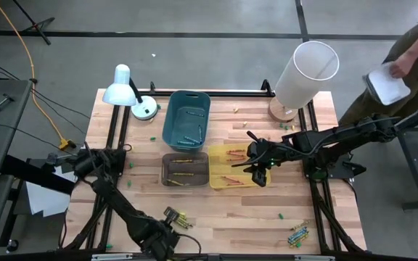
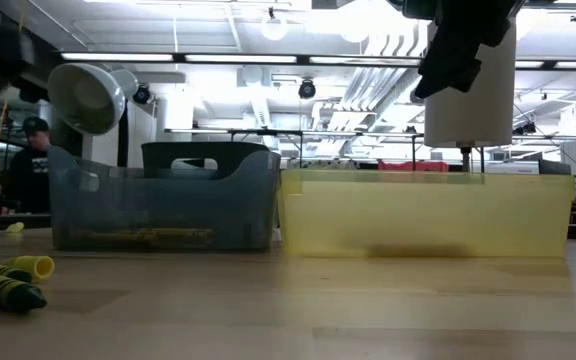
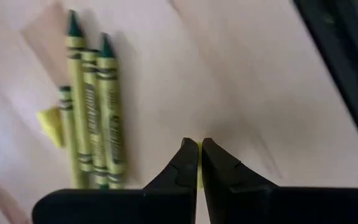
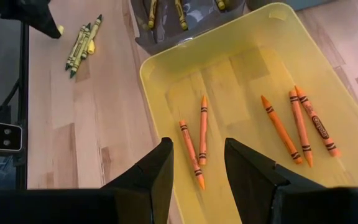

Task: Sort crayons
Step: Move the yellow crayon cup to the bottom left of the table

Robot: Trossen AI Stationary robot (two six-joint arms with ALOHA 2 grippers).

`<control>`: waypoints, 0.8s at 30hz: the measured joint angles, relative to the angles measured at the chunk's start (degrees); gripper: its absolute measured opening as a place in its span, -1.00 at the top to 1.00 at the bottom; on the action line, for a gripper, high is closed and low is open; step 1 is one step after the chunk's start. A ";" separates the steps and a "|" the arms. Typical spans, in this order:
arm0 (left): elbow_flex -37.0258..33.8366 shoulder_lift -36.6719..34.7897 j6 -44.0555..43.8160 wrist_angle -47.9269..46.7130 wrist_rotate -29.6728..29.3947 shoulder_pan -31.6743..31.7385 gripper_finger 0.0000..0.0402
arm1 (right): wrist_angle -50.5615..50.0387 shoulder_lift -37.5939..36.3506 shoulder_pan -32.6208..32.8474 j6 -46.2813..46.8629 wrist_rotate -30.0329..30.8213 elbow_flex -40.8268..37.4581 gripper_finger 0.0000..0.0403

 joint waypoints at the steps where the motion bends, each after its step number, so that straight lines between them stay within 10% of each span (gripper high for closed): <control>1: -0.02 0.02 0.38 0.10 -0.12 0.45 1.00 | 0.15 0.00 0.00 0.00 0.01 0.00 0.32; 24: -0.02 0.17 4.07 0.65 3.05 3.32 0.95 | 0.19 0.00 0.00 1.14 0.04 0.00 0.32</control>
